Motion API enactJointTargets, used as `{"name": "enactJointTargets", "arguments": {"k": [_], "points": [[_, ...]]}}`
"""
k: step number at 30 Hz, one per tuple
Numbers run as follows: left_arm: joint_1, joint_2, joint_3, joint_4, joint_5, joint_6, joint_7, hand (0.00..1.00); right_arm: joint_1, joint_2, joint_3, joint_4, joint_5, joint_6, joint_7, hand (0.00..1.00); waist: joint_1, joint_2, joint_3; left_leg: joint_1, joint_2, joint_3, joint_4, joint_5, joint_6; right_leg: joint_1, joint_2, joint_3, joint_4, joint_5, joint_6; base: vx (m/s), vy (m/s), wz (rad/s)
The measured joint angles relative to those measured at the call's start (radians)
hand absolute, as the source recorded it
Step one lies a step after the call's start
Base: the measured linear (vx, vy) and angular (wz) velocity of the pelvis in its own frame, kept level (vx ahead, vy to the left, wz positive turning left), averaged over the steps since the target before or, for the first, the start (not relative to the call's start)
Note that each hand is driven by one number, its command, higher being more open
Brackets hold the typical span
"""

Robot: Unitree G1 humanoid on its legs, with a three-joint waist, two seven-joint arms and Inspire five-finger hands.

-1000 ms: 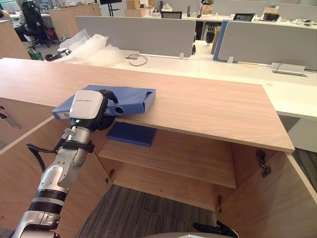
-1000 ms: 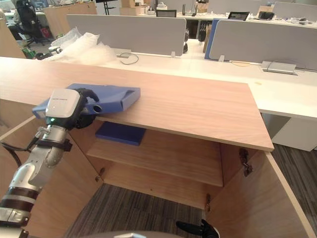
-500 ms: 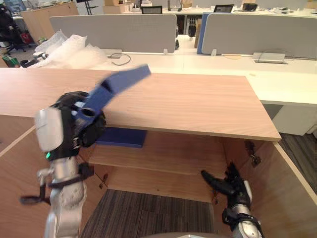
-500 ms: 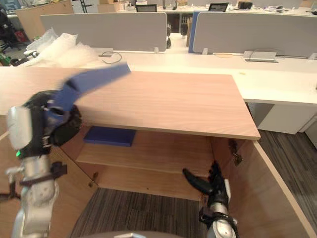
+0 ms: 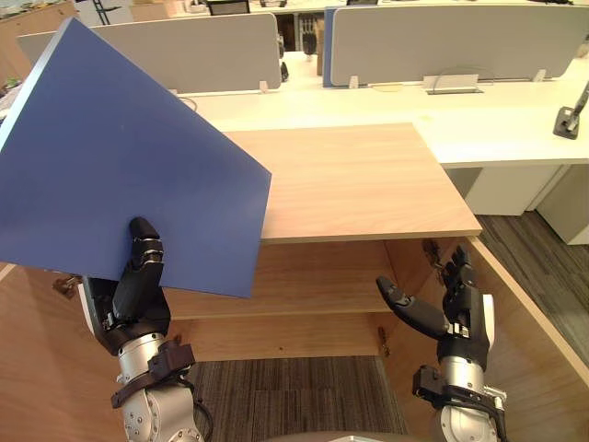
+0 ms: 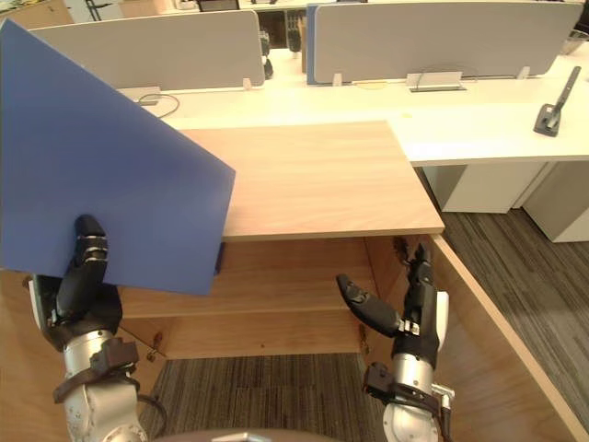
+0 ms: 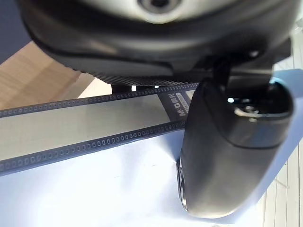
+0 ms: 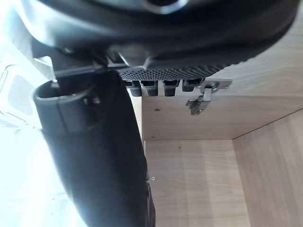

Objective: Walk over to the cabinet, pick up the folder, carry it to the office cabinet, place the folder inside the office cabinet, then close the office cabinet door

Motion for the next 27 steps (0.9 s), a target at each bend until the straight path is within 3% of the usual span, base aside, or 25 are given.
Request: {"name": "enactJointTargets", "arguments": {"k": [4,6,10,13,16,19,20,25,27], "points": [[-0.042,0.016,-0.017,0.006,-0.047,0.001,-0.019,0.00,-0.067,-0.039,0.008,-0.045,-0.025,-0.015,0.000,1.00,-0.003,0.004,0.001,-0.004,0.005,0.014,0.009,-0.012,-0.003,-0.007,0.003,0.015,0.001,0.000,0.000,0.00,-0.010,-0.16],[-0.106,0.057,-0.022,0.050,-0.068,0.015,-0.056,0.00,-0.221,-0.117,0.002,-0.045,-0.007,-0.021,0.017,1.00,-0.006,0.004,0.001,-0.003,0.006,0.026,0.013,-0.014,-0.002,-0.010,0.004,0.025,0.007,0.000,0.000,-0.02,-0.004,-0.14],[-0.214,0.168,-0.064,0.114,-0.075,0.045,-0.135,0.00,-0.479,-0.268,0.018,-0.045,0.197,-0.067,0.145,1.00,-0.005,0.005,0.000,-0.001,0.006,0.023,0.017,-0.014,-0.002,-0.007,0.004,0.021,0.016,0.000,0.001,-0.04,-0.007,0.03],[-0.266,0.259,-0.126,0.119,-0.074,0.078,-0.225,0.00,-0.689,-0.453,0.039,-0.044,0.422,-0.091,0.271,1.00,-0.004,0.005,0.000,0.007,0.006,0.009,0.017,-0.013,-0.002,0.003,0.002,0.009,0.022,0.000,0.002,-0.04,-0.003,0.10],[-0.279,0.335,-0.155,0.119,-0.074,0.081,-0.287,0.00,-0.799,-0.619,0.039,-0.025,0.576,-0.105,0.332,1.00,-0.003,0.005,-0.009,0.009,0.006,-0.001,0.017,-0.013,-0.002,0.007,0.002,-0.004,0.025,-0.001,0.002,-0.03,-0.006,0.12],[-0.279,0.396,-0.163,0.119,-0.075,0.085,-0.310,0.00,-0.838,-0.791,0.044,0.021,0.727,-0.101,0.382,1.00,-0.002,0.002,-0.018,0.008,0.005,-0.003,0.014,-0.011,0.000,0.007,0.002,-0.007,0.025,-0.001,0.002,-0.02,-0.003,0.02],[-0.279,0.403,-0.164,0.119,-0.075,0.085,-0.311,0.00,-0.838,-0.808,0.046,0.025,0.741,-0.100,0.387,1.00,-0.002,0.002,-0.019,0.008,0.005,-0.003,0.013,-0.011,0.000,0.006,0.002,-0.007,0.025,-0.001,0.002,0.00,0.000,0.00],[-0.260,0.572,-0.184,0.119,-0.090,0.087,-0.339,0.00,-0.856,-1.144,0.075,0.089,0.941,-0.040,0.482,1.00,-0.004,-0.006,-0.030,0.004,0.000,-0.002,-0.002,-0.001,0.002,-0.003,0.000,-0.007,0.024,-0.001,0.002,-0.04,-0.003,0.00],[-0.254,0.635,-0.197,0.118,-0.099,0.087,-0.367,0.00,-0.890,-1.221,0.105,0.104,0.998,-0.027,0.501,1.00,-0.005,-0.010,-0.036,-0.002,0.000,-0.002,-0.002,0.001,0.002,-0.010,0.000,-0.007,0.024,-0.001,0.002,-0.05,-0.003,-0.01]]}}
